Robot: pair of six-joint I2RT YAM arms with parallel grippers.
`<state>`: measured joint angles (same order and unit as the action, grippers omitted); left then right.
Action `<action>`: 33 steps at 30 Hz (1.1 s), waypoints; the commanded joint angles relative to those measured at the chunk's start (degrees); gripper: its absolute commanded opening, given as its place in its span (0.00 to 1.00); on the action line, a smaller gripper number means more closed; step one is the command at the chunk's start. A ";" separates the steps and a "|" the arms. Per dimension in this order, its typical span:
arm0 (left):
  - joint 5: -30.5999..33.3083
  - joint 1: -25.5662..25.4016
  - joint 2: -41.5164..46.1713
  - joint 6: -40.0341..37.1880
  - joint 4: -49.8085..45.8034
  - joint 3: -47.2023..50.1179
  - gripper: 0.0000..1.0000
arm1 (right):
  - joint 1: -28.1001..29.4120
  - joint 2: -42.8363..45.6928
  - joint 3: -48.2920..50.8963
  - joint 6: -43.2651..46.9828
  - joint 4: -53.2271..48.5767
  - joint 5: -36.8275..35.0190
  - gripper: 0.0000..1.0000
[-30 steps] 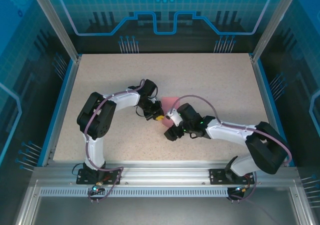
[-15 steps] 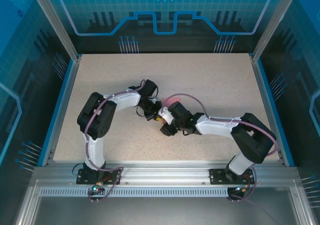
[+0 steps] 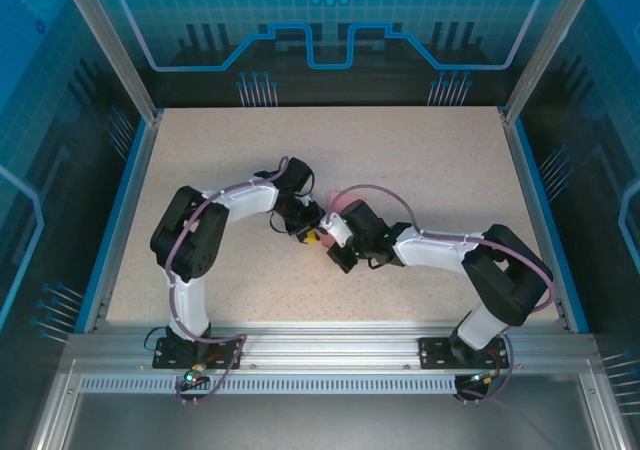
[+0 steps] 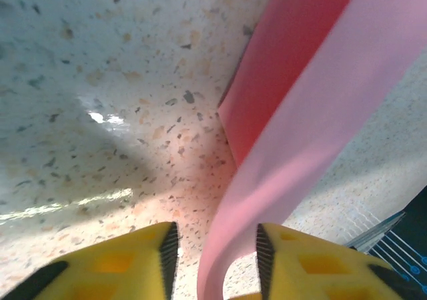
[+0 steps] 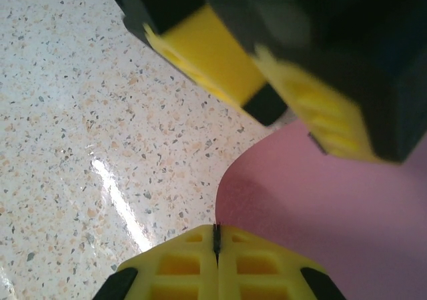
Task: Fold a paper plane with a square sheet of paper (fold left side to right side)
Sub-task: Third fold the triangle at the center of the table.
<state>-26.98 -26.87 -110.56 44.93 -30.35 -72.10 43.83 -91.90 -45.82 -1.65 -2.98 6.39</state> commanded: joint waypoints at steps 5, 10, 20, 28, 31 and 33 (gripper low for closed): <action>1.94 3.38 6.09 -6.11 -3.51 -0.87 0.39 | -3.86 1.55 1.62 -1.68 0.13 9.61 0.00; -2.08 2.64 0.81 -9.90 -2.65 -6.96 0.24 | -5.15 0.21 1.21 -2.67 0.37 13.14 0.00; -4.31 -1.23 -14.51 -14.38 -7.18 -24.15 0.18 | -6.91 -2.56 0.67 -4.96 1.02 17.47 0.00; -3.17 -1.42 -20.68 -16.57 -9.91 -27.72 0.17 | -7.97 -2.94 0.03 -5.80 0.08 17.16 0.00; -2.19 -1.40 -21.44 -16.76 -10.01 -26.79 0.16 | -8.54 -2.94 -0.20 -6.39 -0.62 16.04 0.00; -1.70 -1.51 -21.79 -16.71 -9.75 -25.74 0.15 | -9.01 -2.94 -0.32 -6.77 -1.13 14.96 0.00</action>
<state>-29.45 -28.32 -131.44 29.80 -38.09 -98.45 35.99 -94.06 -44.97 -7.31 -2.74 21.87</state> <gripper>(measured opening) 0.158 0.044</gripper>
